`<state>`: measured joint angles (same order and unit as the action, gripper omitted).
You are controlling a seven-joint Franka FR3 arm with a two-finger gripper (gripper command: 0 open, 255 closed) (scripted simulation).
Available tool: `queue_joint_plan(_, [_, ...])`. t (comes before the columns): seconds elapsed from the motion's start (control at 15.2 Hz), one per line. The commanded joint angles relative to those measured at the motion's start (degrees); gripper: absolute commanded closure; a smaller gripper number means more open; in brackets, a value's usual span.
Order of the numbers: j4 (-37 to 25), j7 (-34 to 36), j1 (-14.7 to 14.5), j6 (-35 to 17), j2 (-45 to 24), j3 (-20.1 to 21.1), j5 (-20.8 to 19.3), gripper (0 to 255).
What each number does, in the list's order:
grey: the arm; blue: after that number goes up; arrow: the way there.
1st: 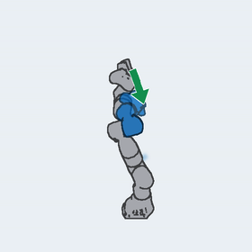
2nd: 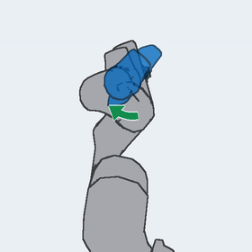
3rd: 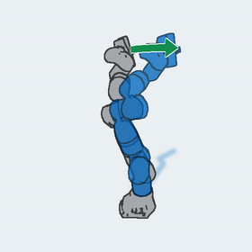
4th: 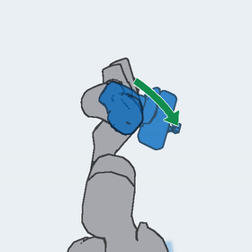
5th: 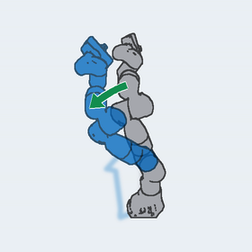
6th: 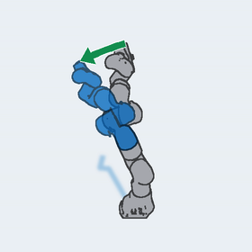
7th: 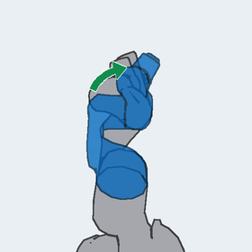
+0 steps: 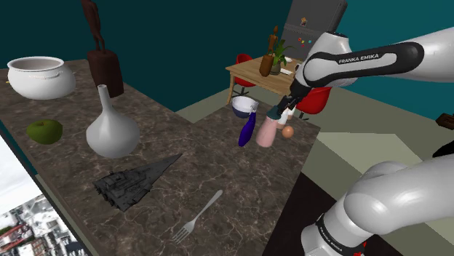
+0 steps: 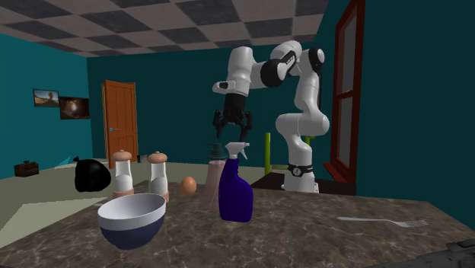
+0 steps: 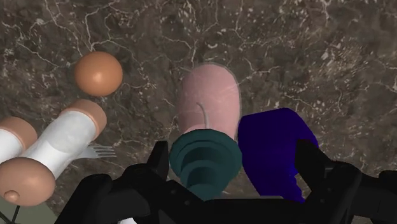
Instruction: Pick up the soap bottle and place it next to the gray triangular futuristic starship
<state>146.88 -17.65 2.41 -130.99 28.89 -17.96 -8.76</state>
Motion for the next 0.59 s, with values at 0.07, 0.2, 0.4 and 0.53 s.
queue_joint_plan(0.07, [-0.37,-4.05,-1.09,-6.99,-6.04,-3.23,1.21,0])
queue_joint_plan(0.2, [0.12,-4.31,-1.34,-8.8,-7.38,-3.59,1.52,0])
queue_joint_plan(0.4, [0.74,-4.78,-1.77,-11.51,-9.51,-4.14,2.12,0])
queue_joint_plan(0.53, [1.09,-5.17,-2.11,-13.32,-11.0,-4.52,2.63,0])
